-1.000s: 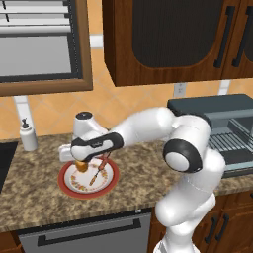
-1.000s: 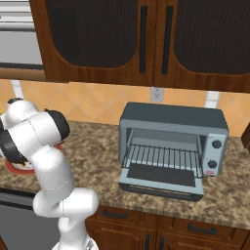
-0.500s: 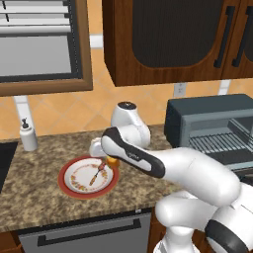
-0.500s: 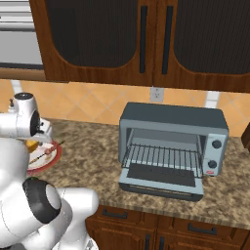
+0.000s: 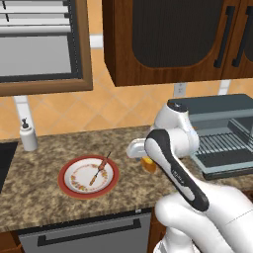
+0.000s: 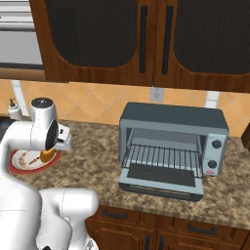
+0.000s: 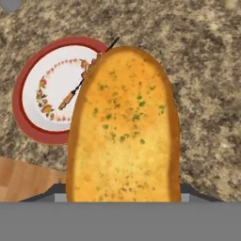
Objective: Pick up the kebab skewer and baguette bread, and place them inside the toaster oven. Close the toaster oven door and start by setting the timer.
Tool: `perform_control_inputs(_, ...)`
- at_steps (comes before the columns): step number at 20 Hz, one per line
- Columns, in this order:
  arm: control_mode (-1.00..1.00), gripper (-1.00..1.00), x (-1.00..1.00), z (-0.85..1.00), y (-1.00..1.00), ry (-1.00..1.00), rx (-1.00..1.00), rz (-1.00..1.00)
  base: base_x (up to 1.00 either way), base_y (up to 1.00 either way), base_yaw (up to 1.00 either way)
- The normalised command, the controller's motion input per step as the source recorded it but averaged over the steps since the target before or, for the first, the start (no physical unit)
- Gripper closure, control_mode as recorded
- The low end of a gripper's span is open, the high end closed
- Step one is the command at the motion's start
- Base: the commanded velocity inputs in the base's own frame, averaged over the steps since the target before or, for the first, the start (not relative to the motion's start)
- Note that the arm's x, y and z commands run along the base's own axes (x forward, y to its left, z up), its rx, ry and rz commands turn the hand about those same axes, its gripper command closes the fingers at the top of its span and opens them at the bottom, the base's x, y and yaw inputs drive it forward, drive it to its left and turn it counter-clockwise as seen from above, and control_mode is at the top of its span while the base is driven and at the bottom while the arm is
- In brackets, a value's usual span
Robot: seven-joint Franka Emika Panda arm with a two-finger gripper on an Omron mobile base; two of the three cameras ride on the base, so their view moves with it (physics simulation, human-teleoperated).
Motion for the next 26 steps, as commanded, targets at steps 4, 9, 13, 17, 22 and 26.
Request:
perform_control_inputs(4,-1.00,1.00,-0.21,0.39,-1.00,0.00,-0.01,0.00,0.00,0.00,0.00)
perform_control_inputs(9,-1.00,1.00,-0.27,0.29,-1.00,0.00,-0.03,0.00,0.00,0.00,0.00)
perform_control_inputs(13,-1.00,1.00,-0.17,0.18,-1.00,-0.01,0.00,0.00,0.00,0.00,0.00)
perform_control_inputs(17,-1.00,1.00,-0.06,0.05,-1.00,0.02,0.00,-0.01,0.00,0.00,0.00)
perform_control_inputs(22,-1.00,1.00,0.10,0.02,-0.80,0.03,0.00,-0.04,0.00,0.00,0.00)
perform_control_inputs(26,-1.00,1.00,0.21,0.00,-0.35,0.01,0.00,-0.05,0.00,0.00,0.00)
